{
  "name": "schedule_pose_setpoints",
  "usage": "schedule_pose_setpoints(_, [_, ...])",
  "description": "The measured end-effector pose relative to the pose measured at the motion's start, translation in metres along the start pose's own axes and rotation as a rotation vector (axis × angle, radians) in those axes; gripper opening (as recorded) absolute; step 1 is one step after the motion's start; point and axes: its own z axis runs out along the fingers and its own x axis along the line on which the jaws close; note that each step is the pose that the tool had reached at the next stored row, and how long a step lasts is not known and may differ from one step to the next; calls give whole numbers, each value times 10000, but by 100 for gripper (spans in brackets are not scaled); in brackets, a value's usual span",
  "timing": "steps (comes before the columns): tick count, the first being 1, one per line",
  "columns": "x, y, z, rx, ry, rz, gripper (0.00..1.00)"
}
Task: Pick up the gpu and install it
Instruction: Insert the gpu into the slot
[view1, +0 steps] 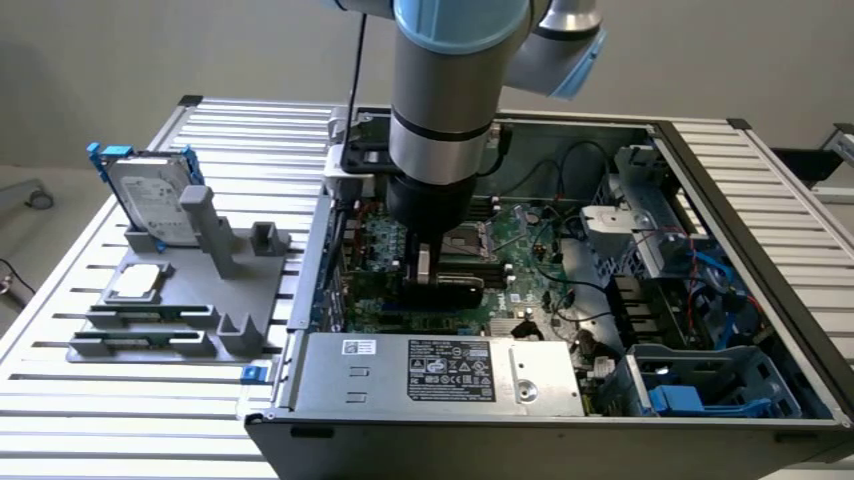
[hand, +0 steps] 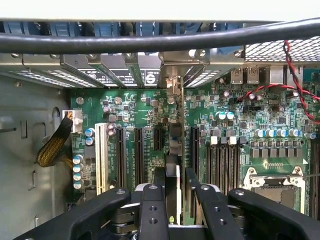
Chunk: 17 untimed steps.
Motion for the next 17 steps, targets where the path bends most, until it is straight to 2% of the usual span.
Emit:
schedule_pose_setpoints(2, [-1,1,-9,-11,5,-3,41])
schedule_pose_setpoints(3, [-2,1,-14,-12,3,-4,41])
schedule_pose_setpoints(4, [-3,1,-23,-13,3,-5,47])
schedule_pose_setpoints(7, [-8,4,-70,-13,2,-5,47])
schedule_pose_setpoints(13, [-24,17,-222,-13,7,-4,47])
schedule_pose_setpoints(14, [-25,18,-236,-13,7,-4,45])
schedule_pose_setpoints(16, [-27,20,-268,-13,6,-3,32])
schedule_pose_setpoints(17, [-28,21,-281,-12,6,-3,32])
